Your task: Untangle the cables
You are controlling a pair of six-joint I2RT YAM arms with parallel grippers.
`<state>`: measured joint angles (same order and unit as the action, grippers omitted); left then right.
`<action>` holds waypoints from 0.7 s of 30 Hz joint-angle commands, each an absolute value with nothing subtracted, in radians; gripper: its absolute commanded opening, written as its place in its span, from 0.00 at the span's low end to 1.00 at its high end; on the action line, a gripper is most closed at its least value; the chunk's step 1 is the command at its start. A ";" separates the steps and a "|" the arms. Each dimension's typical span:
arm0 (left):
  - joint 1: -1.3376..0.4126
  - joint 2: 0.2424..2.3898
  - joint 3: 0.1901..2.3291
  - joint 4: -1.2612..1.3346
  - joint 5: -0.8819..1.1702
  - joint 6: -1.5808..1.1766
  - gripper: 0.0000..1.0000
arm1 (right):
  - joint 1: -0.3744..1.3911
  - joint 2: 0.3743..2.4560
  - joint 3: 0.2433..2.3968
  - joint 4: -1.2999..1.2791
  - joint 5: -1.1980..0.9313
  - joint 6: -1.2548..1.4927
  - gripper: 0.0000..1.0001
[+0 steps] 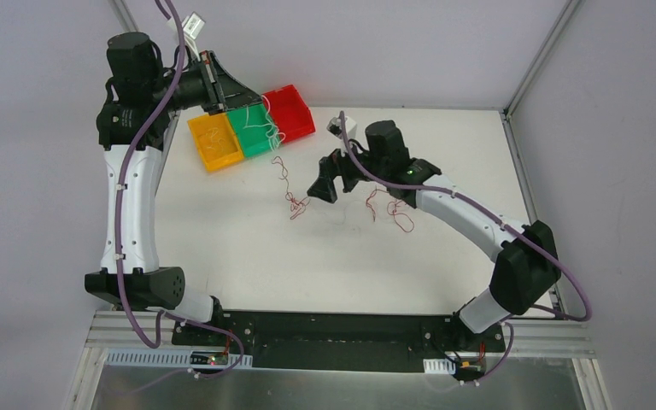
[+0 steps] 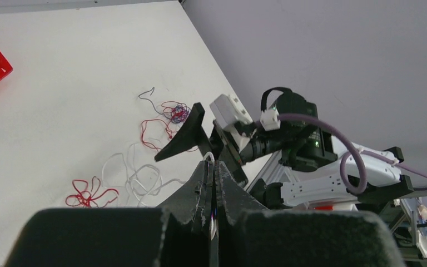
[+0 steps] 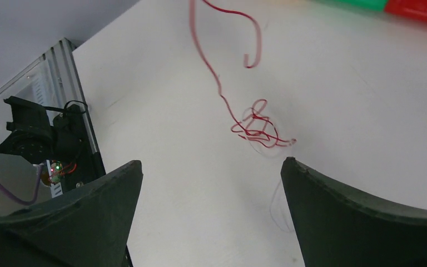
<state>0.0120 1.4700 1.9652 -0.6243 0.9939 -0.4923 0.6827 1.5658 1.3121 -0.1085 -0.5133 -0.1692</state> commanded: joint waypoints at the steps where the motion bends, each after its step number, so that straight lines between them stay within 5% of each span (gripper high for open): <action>1: 0.004 1.434 1.957 -0.558 1.020 -0.553 0.00 | 0.771 1.585 1.284 0.174 -0.508 -0.191 0.99; 5: 0.003 1.424 1.945 -0.546 1.021 -0.571 0.00 | 0.823 1.679 1.366 0.235 -0.419 -0.139 0.99; 7: 0.004 1.418 1.939 -0.544 1.019 -0.579 0.00 | 0.838 1.718 1.390 0.281 -0.355 -0.139 0.91; 16: 0.004 1.379 1.864 -0.524 0.988 -0.592 0.00 | 0.840 1.783 1.422 0.355 -0.215 -0.173 0.00; 21: 0.031 1.385 1.898 -0.520 0.949 -0.570 0.00 | 0.830 1.740 1.355 0.271 -0.225 -0.236 0.00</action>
<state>0.0120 1.4132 1.8671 -0.5728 0.9825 -0.5697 0.8375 1.7996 1.3712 0.2726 -0.2401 -0.1764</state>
